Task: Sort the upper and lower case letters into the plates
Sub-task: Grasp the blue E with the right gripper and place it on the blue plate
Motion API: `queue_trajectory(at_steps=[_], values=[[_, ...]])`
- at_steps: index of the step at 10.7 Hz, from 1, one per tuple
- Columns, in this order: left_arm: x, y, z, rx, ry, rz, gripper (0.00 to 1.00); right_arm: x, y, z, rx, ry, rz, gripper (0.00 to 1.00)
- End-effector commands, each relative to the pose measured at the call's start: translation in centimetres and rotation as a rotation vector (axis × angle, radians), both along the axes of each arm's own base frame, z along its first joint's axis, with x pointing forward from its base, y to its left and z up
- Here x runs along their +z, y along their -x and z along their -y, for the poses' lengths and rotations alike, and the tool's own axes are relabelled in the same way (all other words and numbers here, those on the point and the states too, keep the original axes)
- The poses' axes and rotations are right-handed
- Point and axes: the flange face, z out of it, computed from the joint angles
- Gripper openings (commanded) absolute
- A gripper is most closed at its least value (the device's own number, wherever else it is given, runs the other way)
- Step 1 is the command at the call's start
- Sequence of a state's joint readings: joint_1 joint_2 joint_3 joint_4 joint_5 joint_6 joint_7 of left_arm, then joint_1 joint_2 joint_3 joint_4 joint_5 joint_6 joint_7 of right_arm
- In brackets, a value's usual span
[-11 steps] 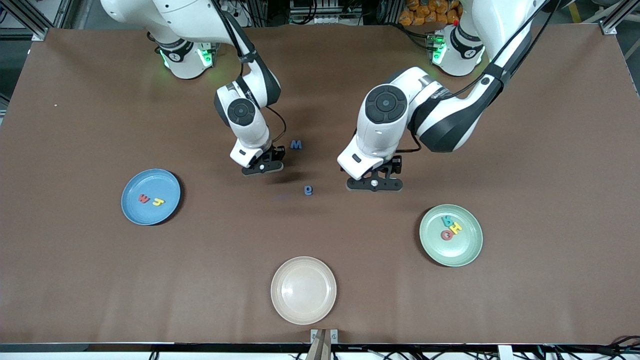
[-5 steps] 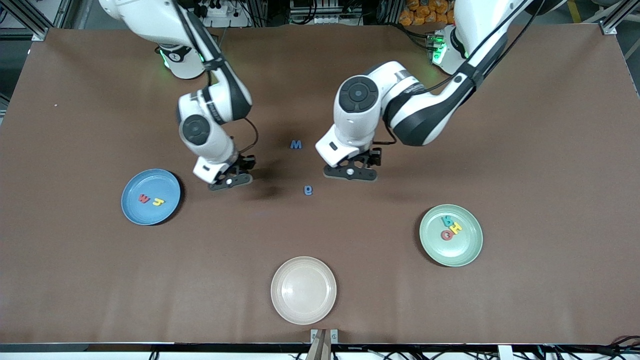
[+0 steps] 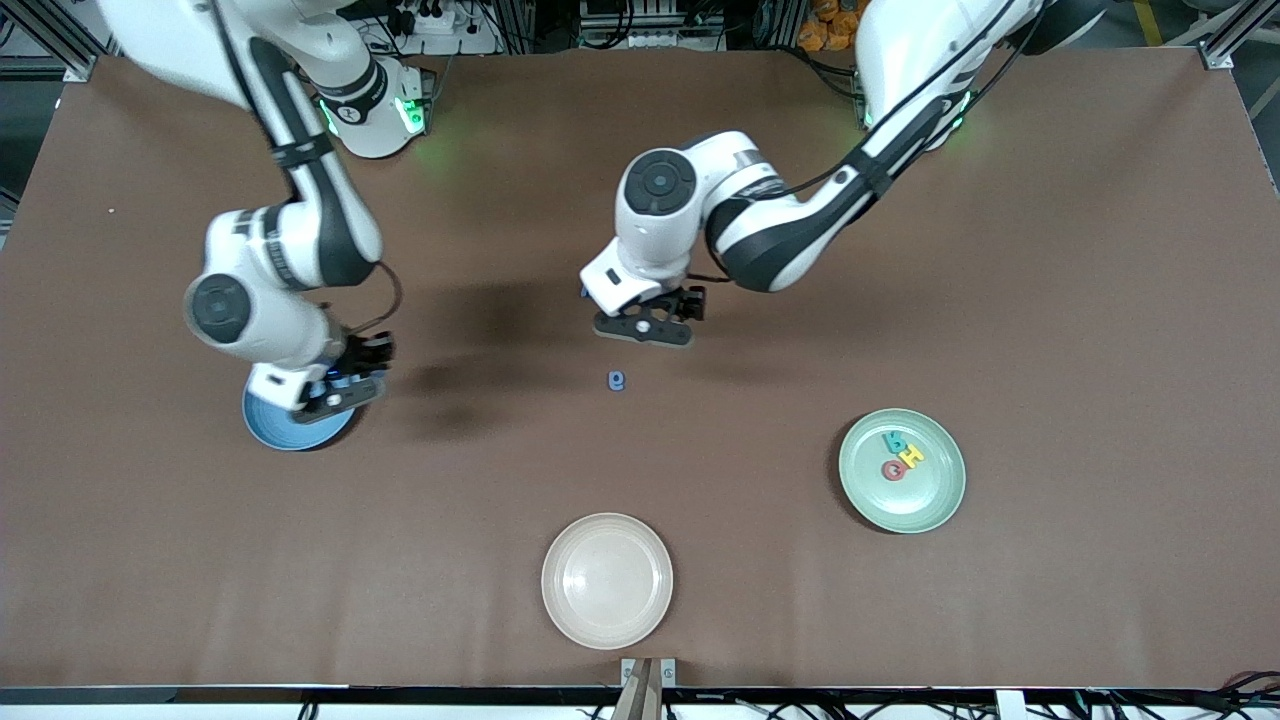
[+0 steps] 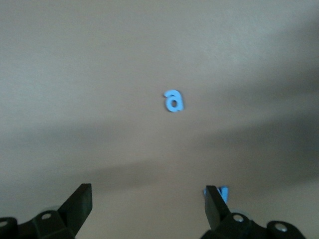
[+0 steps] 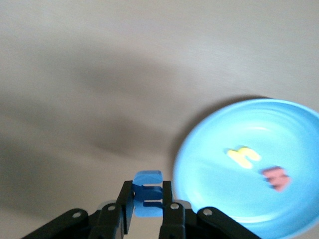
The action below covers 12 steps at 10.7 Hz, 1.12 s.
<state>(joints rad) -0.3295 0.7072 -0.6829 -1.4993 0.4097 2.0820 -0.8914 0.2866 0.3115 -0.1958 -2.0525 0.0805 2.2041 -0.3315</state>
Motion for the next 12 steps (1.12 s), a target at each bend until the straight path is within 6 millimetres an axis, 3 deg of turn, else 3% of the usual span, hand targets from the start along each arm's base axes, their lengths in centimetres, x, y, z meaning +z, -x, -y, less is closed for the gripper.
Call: queue_trajectory(at_steps=[1,4,5,7,12], values=[[-2.8,2.4,2.8,-0.018,-0.017,0.034,1.00,0.1,-0.6,4.3,0.047,0.015,-0.002,0.00],[-8.3,5.1,5.3,-0.011,-0.026,0.050,1.00,-0.6,-1.0,9.3,0.049,0.072,0.022,0.00],[-9.4,6.0,6.0,-0.009,-0.020,0.049,1.00,-1.0,-0.9,9.3,0.050,0.070,0.016,0.07],[-10.9,7.1,6.7,0.021,-0.013,0.035,1.00,-1.4,-0.7,9.0,0.037,0.059,0.006,1.00],[-13.9,9.2,7.5,0.106,-0.037,-0.005,1.00,-1.4,-0.7,7.4,0.089,0.052,0.000,1.00]])
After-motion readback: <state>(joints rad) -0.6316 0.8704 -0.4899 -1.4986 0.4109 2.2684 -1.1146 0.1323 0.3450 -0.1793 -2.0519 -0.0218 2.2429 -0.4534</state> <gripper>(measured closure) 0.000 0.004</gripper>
